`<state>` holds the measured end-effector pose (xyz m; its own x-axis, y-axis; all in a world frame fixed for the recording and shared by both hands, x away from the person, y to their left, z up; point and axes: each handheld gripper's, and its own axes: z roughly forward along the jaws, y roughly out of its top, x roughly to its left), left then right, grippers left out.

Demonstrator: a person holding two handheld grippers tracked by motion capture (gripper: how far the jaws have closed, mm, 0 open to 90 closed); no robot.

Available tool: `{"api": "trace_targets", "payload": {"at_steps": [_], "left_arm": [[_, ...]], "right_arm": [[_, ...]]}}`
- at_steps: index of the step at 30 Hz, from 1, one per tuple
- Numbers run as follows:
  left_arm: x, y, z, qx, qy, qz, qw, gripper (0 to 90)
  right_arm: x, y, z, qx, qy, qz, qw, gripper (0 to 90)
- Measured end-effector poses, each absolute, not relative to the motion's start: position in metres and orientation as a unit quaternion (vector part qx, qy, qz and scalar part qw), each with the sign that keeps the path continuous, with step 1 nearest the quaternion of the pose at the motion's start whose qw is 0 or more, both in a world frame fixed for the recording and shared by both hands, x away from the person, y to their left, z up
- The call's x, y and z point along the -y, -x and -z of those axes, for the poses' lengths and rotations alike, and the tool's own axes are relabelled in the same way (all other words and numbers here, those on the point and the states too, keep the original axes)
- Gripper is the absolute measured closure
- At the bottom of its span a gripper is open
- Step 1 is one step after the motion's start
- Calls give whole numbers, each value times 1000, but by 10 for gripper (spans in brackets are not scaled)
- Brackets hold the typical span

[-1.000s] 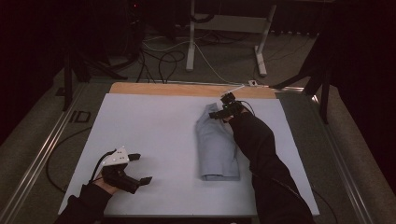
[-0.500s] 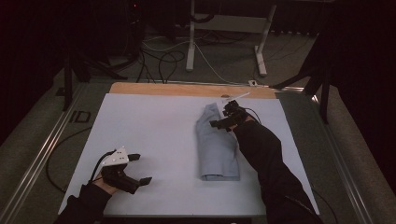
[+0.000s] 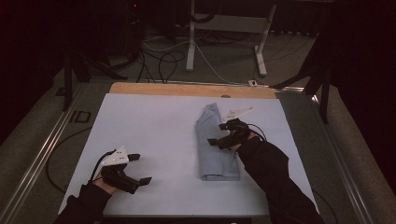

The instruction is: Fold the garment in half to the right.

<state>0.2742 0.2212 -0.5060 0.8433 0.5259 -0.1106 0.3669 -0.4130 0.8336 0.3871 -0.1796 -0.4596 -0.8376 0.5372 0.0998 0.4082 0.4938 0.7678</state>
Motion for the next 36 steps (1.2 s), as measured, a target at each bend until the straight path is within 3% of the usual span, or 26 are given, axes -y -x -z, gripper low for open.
{"api": "trace_targets", "payload": {"at_steps": [2, 10, 20, 24, 30, 32, 36], "left_arm": [[-221, -275, 506, -268, -836, -84, 471, 4], [-221, -274, 506, -267, -836, -83, 471, 4], [-220, -275, 509, -267, -838, -79, 469, 4], [-220, -274, 509, -268, -839, -80, 466, 3], [-219, -274, 508, -265, -840, -80, 466, 4], [-220, -273, 508, -264, -840, -81, 467, 4], [-221, -273, 507, -266, -838, -81, 469, 4]], "right_arm": [[178, -378, 458, -863, -260, -428, 70, 158], [177, -346, 459, -873, -211, -434, 70, 557], [188, -324, 474, -890, -199, -406, 58, 665], [191, -319, 481, -891, -201, -405, 46, 661], [187, -311, 496, -899, -196, -389, 40, 544], [186, -307, 501, -905, -191, -376, 44, 495], [187, -297, 512, -921, -181, -337, 72, 480]]}}
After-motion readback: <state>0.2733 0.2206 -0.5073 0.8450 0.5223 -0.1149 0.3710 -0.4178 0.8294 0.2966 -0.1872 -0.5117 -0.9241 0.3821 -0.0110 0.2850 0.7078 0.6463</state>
